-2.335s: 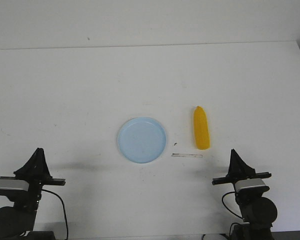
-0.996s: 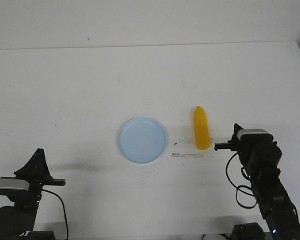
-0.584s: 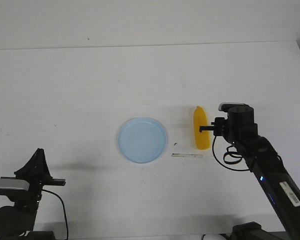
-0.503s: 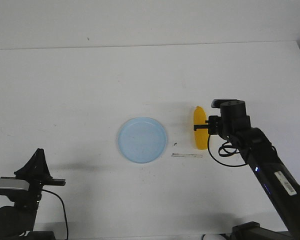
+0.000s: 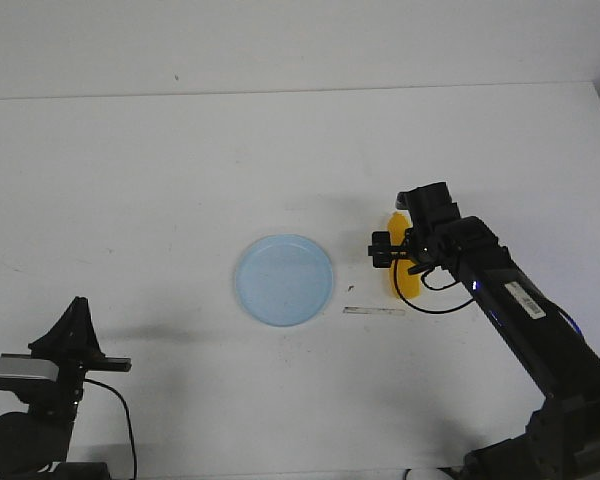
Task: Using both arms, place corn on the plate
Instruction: 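Lower the open right gripper over the corn and close on it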
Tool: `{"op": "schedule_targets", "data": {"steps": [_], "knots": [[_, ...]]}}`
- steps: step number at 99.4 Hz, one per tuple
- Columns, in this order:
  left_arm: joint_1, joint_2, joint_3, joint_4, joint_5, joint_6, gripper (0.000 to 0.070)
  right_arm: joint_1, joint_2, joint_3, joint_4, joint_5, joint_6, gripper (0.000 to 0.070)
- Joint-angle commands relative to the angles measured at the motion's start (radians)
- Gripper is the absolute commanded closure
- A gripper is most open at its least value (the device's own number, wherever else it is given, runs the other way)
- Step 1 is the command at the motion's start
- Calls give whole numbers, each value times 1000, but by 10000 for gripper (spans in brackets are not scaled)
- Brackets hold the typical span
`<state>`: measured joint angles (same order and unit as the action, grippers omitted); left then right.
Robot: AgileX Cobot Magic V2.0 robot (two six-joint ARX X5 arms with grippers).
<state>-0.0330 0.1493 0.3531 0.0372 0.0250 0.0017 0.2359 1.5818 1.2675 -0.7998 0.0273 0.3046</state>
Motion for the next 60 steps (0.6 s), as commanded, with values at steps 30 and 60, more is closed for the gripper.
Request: {"op": "schedule_targets", "data": {"steps": [30,60], "knots": [[0,-1,12,10,-2,6,699,6,123,23,42,3,5,60],[0,-1,12,10,-2,6,699,6,157,23,66,8,5,251]]}}
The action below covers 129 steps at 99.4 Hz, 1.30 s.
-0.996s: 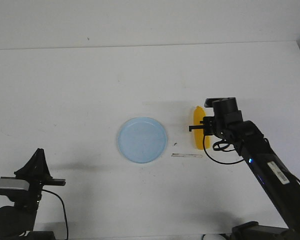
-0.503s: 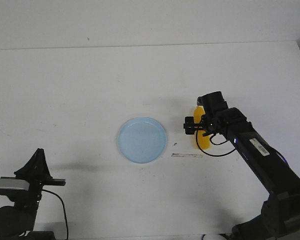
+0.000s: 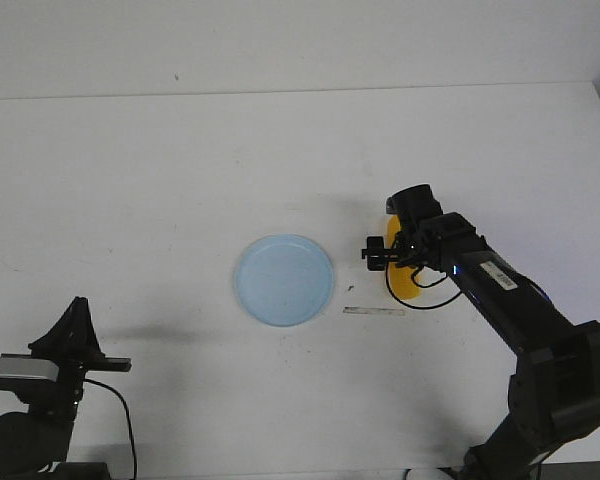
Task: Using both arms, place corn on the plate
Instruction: 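Lower the open right gripper over the corn and close on it, then carry the corn with the right gripper over the plate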
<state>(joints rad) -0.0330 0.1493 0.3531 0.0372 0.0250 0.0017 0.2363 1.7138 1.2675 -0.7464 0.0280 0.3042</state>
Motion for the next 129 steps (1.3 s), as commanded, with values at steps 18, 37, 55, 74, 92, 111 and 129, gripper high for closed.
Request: {"op": "schedule_targets", "data": {"steps": [18,37,55,74,92,111,129], "knots": [[0,-1,12,10,-2,6,699,5,30,23,21,9,6,419],[0,-1,12,10,-2,6,699,5,36,23,21,25,5,434],[0,-1,12,10,-2,6,699,7,14,38,9,11,11,434],[0,-1,12,10,-2,6,699,47,-3,129,-18,-203,13,434],[0,-1,12,10,-2,6,699,139,6,140,42,-328,50,434],[0,-1,12,10,-2,6,699,256,51,140,103,-327,75,433],[0,-1,12,10,-2,6,699,312,108,140,161,-328,118,430]]}}
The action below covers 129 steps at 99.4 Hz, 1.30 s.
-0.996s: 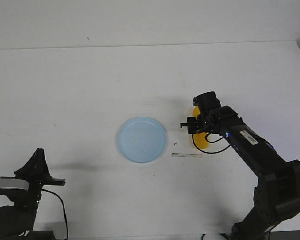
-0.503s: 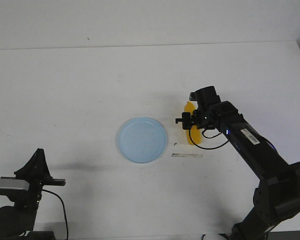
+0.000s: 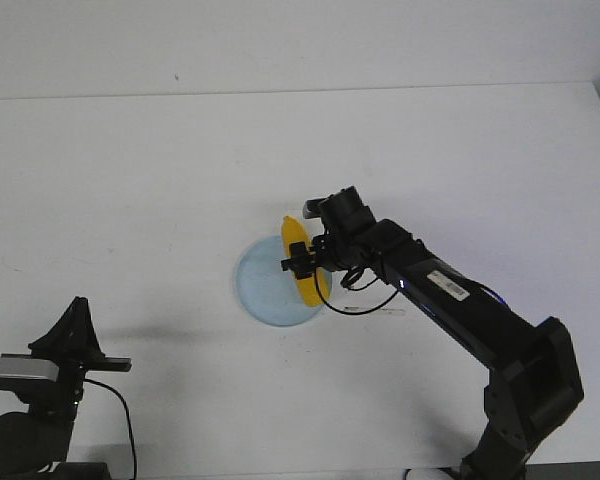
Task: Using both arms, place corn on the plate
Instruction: 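Carry the corn with the right gripper over the plate, then lower the corn onto the plate and open the right gripper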
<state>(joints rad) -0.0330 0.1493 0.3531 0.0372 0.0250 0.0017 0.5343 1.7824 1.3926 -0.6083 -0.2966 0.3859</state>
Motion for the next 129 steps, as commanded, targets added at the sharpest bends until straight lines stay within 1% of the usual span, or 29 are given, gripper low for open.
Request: {"op": "schedule_targets", "data": {"steps": [1,24,40,65,75,87,96,101,109,117,118,125,127,129], "knots": [[0,-1,12,10,-2,6,699,18,44,15,27,-3,40,430],[0,-1,12,10,-2,6,699,43,85,15,40,-3,44,426],[0,-1,12,10,-2,6,699,49,100,15,34,-2,43,344],[0,-1,12,10,-2,6,699,51,85,23,40,7,43,320],[0,-1,12,10,-2,6,699,51,61,23,41,9,32,252],[0,-1,12,10,-2,6,699,55,23,23,39,11,31,249],[0,-1,12,10,-2,6,699,60,-10,23,39,21,12,249],[0,-1,12,10,-2,6,699,60,-33,23,39,48,-3,250],[0,-1,12,10,-2,6,699,60,-71,21,39,130,-42,250],[0,-1,12,10,-2,6,699,50,-120,12,40,246,-81,253],[0,-1,12,10,-2,6,699,46,-130,9,40,269,-90,255],[0,-1,12,10,-2,6,699,29,-177,-18,58,358,-135,260],[0,-1,12,10,-2,6,699,24,-193,-31,68,381,-151,273],[0,-1,12,10,-2,6,699,18,-211,-46,80,402,-169,301]]}}
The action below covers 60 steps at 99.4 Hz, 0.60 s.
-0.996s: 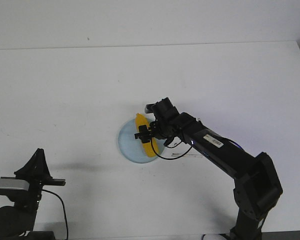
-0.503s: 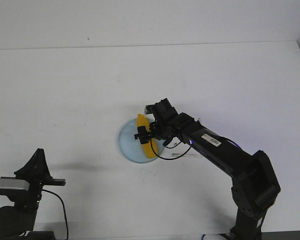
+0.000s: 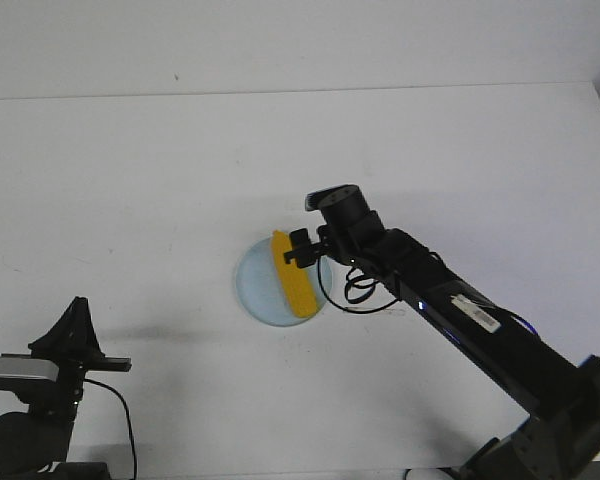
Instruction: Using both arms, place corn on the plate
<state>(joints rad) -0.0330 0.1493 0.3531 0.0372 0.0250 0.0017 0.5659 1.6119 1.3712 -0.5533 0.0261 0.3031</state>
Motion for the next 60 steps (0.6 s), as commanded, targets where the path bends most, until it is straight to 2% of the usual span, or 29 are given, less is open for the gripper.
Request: {"op": "schedule_targets", "data": {"steps": [1,9,14,17,36,60], "knots": [[0,-1,12,10,-2,6,699,-17,-49,-33,32,89,-96,319],[0,-1,12,10,-2,6,699,-46,-131,-115,95,137,-165,519],[0,-1,12,10,-2,6,699,-72,-187,-175,138,136,-201,640],[0,-1,12,10,-2,6,699,-89,-219,-210,160,130,-220,689],[0,-1,12,10,-2,6,699,-231,-428,-405,233,64,-353,694],[0,-1,12,10,-2,6,699,-429,-671,-634,369,58,-360,694]]}}
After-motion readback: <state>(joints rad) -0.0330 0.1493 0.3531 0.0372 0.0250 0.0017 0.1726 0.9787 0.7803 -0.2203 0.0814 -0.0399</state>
